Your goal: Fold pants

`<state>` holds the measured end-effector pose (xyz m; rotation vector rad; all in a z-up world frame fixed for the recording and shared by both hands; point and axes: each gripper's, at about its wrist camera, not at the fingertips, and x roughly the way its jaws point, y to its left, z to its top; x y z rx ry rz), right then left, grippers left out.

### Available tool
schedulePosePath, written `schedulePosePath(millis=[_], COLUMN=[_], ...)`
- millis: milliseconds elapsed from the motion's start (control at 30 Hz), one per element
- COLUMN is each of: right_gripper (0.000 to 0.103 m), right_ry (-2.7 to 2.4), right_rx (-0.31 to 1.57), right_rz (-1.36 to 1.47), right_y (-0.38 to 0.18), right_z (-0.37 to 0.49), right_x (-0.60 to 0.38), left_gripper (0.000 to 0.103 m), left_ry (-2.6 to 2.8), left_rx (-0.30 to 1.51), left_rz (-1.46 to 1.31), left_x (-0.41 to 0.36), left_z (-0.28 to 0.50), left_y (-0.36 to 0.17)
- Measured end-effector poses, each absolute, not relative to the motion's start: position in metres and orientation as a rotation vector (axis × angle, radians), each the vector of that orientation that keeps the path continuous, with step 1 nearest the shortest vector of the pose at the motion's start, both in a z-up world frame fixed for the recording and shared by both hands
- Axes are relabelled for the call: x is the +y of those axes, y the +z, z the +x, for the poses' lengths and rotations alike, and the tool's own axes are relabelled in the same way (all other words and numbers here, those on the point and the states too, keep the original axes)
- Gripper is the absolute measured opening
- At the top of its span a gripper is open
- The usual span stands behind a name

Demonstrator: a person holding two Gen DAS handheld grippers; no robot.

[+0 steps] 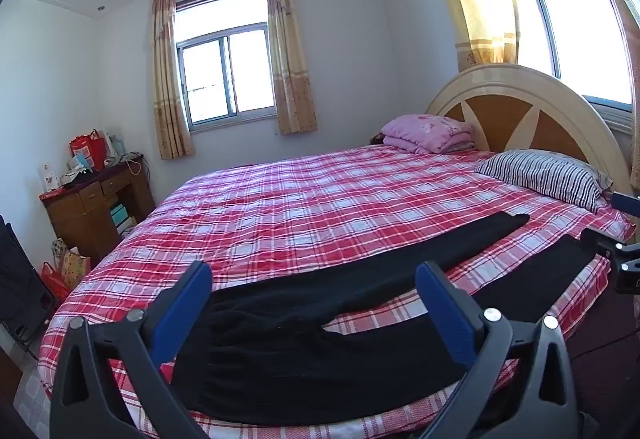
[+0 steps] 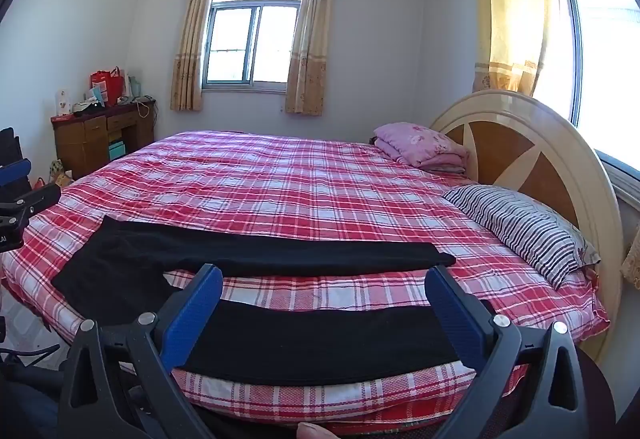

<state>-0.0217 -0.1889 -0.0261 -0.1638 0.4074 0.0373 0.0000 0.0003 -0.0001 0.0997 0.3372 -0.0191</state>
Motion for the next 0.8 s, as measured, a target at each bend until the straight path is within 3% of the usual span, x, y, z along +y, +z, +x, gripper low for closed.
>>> schedulePosePath(millis=[800], right_gripper=[0.102], right_ry=[0.023], right_rx=[0.435], right_rz=[-0.163], right_y=[-0.034], right_z=[-0.017], right_x=[-0.188], left_gripper=[0.103], left_ry=[0.003], left_rx=[0.351], left_rz=[0.113], left_x=[0.008], left_z=[0.006], left_y=[-0.005])
